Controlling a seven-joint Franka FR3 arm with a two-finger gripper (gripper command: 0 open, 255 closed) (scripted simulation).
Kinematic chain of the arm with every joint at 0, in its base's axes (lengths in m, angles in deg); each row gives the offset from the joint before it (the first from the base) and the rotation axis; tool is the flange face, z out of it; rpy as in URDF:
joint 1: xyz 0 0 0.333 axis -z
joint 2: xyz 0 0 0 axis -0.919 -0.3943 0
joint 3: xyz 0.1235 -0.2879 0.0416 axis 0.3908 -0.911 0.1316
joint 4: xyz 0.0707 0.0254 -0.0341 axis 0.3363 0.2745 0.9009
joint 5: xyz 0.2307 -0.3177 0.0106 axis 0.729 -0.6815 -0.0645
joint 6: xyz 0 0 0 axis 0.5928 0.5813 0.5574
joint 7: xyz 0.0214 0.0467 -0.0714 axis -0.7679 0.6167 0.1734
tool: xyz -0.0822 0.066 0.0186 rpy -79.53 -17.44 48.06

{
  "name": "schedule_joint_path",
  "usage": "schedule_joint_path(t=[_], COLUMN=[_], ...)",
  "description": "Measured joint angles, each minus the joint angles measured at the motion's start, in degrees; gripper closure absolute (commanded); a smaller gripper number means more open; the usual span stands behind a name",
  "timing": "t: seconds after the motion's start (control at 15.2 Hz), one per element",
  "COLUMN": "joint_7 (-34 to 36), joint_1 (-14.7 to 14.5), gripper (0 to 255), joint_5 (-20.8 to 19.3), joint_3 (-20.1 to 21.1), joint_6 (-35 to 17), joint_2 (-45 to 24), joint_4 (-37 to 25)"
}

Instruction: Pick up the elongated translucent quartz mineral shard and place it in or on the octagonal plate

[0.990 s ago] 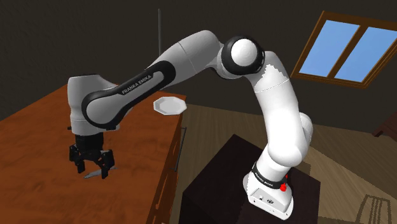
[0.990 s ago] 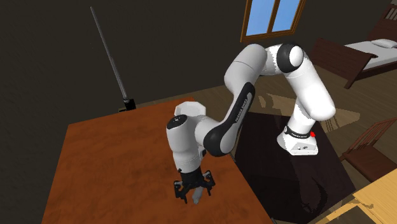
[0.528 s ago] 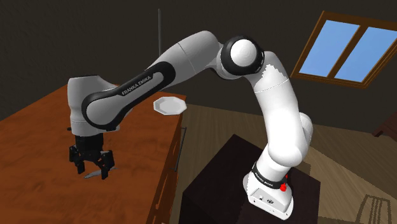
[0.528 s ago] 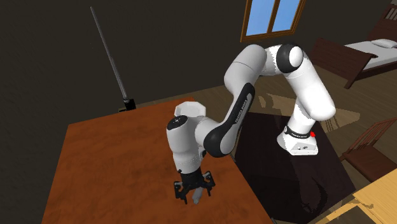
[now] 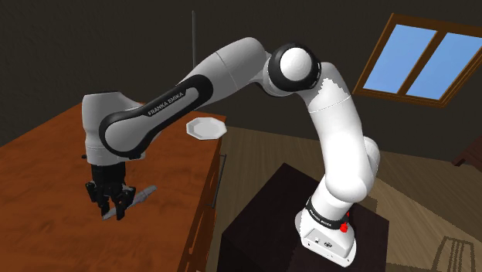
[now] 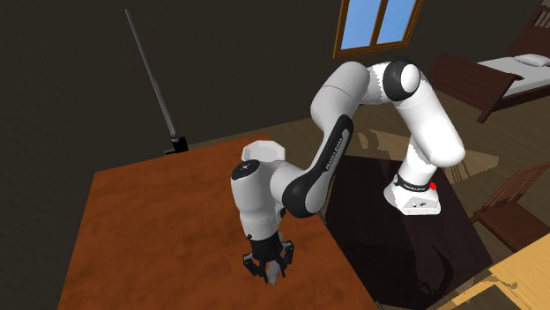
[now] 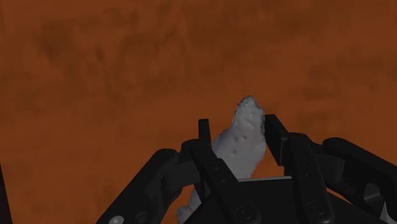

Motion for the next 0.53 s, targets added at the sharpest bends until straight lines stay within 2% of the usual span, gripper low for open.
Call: schedule_joint_path(t=[0.53], joint_7=[0.1], joint_1=[0.9], gripper=[255], joint_5=[1.1], joint_3=[1.3], joint_6=[2.4], joint_2=[2.1], joint_4=[-0.5])
